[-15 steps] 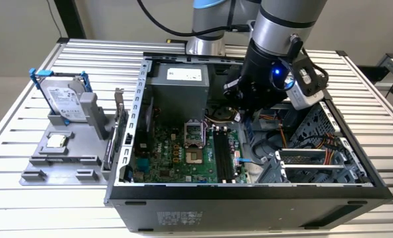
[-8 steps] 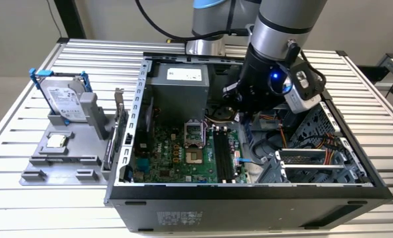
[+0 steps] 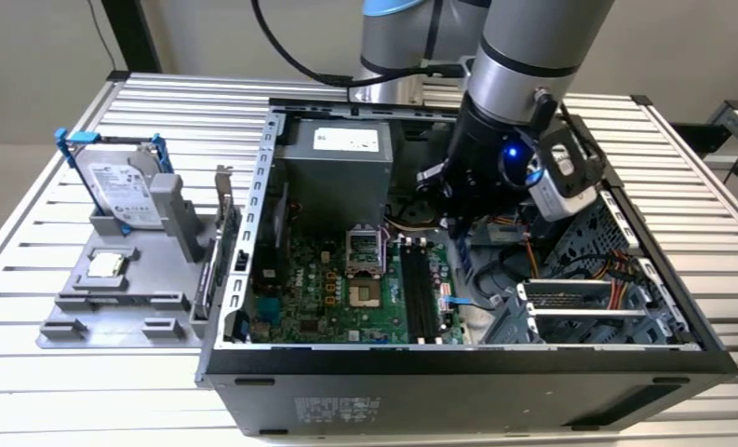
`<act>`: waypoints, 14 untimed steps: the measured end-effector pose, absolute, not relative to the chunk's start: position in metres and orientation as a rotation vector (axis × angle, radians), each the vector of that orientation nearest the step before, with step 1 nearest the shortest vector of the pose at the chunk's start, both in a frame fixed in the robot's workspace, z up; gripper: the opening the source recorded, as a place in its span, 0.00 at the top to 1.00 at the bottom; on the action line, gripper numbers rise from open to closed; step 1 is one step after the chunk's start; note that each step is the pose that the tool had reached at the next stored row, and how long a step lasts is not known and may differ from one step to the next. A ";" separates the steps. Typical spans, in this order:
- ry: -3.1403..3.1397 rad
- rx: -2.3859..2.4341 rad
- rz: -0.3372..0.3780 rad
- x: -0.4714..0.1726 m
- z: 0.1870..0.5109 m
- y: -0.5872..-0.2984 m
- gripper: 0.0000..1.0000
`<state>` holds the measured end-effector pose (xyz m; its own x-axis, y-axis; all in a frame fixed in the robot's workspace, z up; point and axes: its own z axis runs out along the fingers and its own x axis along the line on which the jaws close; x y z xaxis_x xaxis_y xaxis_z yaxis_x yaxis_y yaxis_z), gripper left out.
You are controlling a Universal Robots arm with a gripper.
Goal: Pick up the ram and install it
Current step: 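Insert the ram into the slot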
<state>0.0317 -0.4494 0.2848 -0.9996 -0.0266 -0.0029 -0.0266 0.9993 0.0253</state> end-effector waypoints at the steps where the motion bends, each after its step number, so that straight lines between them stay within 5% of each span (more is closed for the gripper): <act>1: 3.138 -0.042 0.039 0.032 0.283 -0.449 1.00; 14: 3.140 -0.042 0.030 0.032 0.268 -0.449 1.00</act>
<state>0.0316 -0.4493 0.2685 -0.9996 -0.0265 -0.0017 -0.0265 0.9995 0.0193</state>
